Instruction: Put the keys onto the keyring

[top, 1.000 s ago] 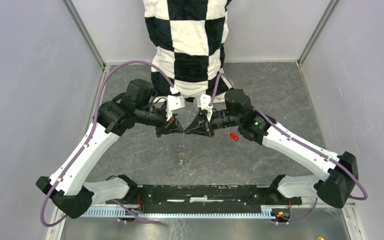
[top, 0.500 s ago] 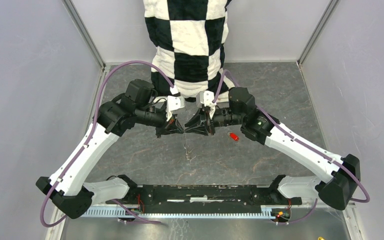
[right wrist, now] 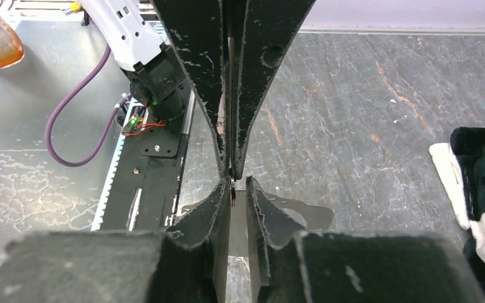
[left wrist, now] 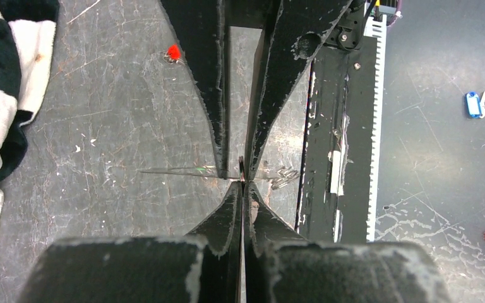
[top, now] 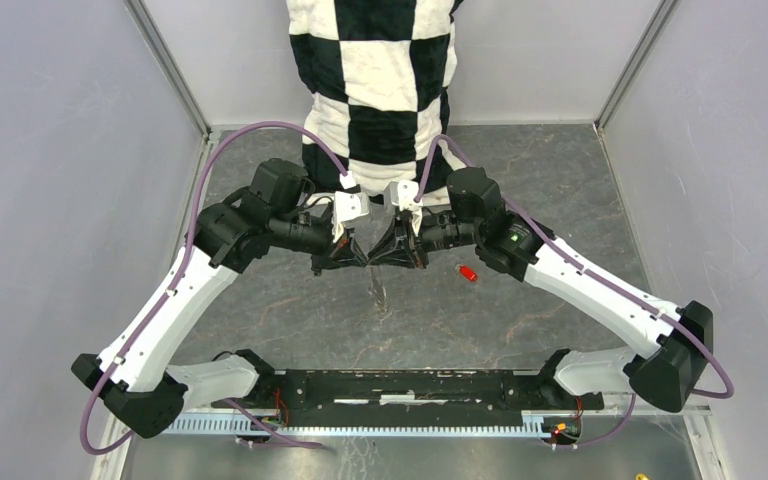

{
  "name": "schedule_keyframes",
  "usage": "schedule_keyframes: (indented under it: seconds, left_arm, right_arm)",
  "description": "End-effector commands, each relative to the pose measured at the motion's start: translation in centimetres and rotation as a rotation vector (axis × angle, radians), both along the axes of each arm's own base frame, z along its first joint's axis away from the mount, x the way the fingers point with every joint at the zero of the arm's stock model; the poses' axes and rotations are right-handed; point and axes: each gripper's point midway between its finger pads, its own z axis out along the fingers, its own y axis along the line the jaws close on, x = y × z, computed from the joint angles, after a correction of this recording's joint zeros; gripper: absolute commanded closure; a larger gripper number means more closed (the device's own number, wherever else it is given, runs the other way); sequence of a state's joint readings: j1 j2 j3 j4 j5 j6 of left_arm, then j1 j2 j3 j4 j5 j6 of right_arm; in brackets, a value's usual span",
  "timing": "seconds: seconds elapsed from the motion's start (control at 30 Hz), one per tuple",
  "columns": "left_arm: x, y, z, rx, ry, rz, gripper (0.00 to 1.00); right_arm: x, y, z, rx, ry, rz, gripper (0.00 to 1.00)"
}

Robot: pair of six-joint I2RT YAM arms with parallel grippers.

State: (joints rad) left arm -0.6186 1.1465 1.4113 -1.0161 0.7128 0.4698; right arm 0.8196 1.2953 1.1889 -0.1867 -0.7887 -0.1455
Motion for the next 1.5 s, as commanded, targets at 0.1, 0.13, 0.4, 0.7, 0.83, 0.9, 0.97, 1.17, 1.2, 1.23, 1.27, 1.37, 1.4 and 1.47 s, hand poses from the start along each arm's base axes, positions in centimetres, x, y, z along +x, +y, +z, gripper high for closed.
schedule_keyframes:
  seconds: [0.1, 0.13, 0.4, 0.7, 0.83, 0.9, 0.97, 1.17, 1.2, 1.23, 1.27, 1.37, 1.4, 1.47]
  left_arm:
    - [-0.4, -0.4, 1.3, -0.053, -0.041, -0.034, 0.98]
    - [-0.4, -0.4, 1.3, -0.053, -0.040, -0.034, 0.98]
    - [-0.4, -0.2, 1.4, -0.052, -0.019, -0.006, 0.70]
    - [-1.3, 0.1, -1.0, -0.088, 0.041, 0.057, 0.70]
    - [-1.9, -1.1, 0.5, -0.206, 0.048, 0.023, 0.53]
    - [-2.0, -1.5, 1.6, -0.263, 0.028, 0.012, 0.45]
    - [-2.2, -1.7, 2.7, -0.315, -0.001, 0.002, 0.42]
    - [-3.1, -1.9, 3.8, -0.425, -0.040, -0.027, 0.38]
    - [-3.0, -1.9, 3.7, -0.429, -0.042, -0.020, 0.38]
    - [-2.8, -1.9, 3.7, -0.430, -0.048, -0.017, 0.38]
    - [-2.7, -1.9, 3.7, -0.428, -0.055, -0.014, 0.38]
    - [-2.5, -2.1, 3.9, -0.435, -0.070, -0.021, 0.39]
    - [-2.5, -2.2, 4.0, -0.442, -0.072, -0.025, 0.40]
    - [-2.4, -2.4, 4.3, -0.455, -0.071, -0.031, 0.41]
  right_arm:
    - [0.4, 0.1, 2.3, 0.059, -0.053, -0.007, 0.98]
    - [0.3, 0.1, 2.4, 0.070, -0.056, -0.008, 0.99]
    - [-0.4, -1.1, 4.5, 0.290, -0.039, -0.061, 1.00]
    - [-2.3, -3.3, 7.5, 0.553, 0.005, -0.076, 0.99]
    - [-2.7, -3.8, 7.5, 0.616, 0.048, -0.082, 1.00]
    - [-2.8, -4.0, 7.6, 0.642, 0.060, -0.077, 1.00]
    - [-3.0, -4.3, 7.4, 0.665, 0.080, -0.081, 0.99]
    - [-3.8, -4.7, 7.7, 0.733, 0.126, -0.043, 1.00]
    - [-3.9, -4.7, 7.8, 0.738, 0.137, -0.032, 1.00]
    - [-4.0, -4.6, 7.8, 0.744, 0.145, -0.024, 0.99]
    - [-4.1, -4.7, 7.8, 0.749, 0.153, -0.019, 1.00]
    - [-4.3, -4.6, 7.8, 0.758, 0.164, -0.003, 0.99]
    - [-4.3, -4.6, 7.8, 0.757, 0.164, -0.001, 0.99]
    - [-4.4, -4.3, 7.6, 0.750, 0.170, 0.004, 1.00]
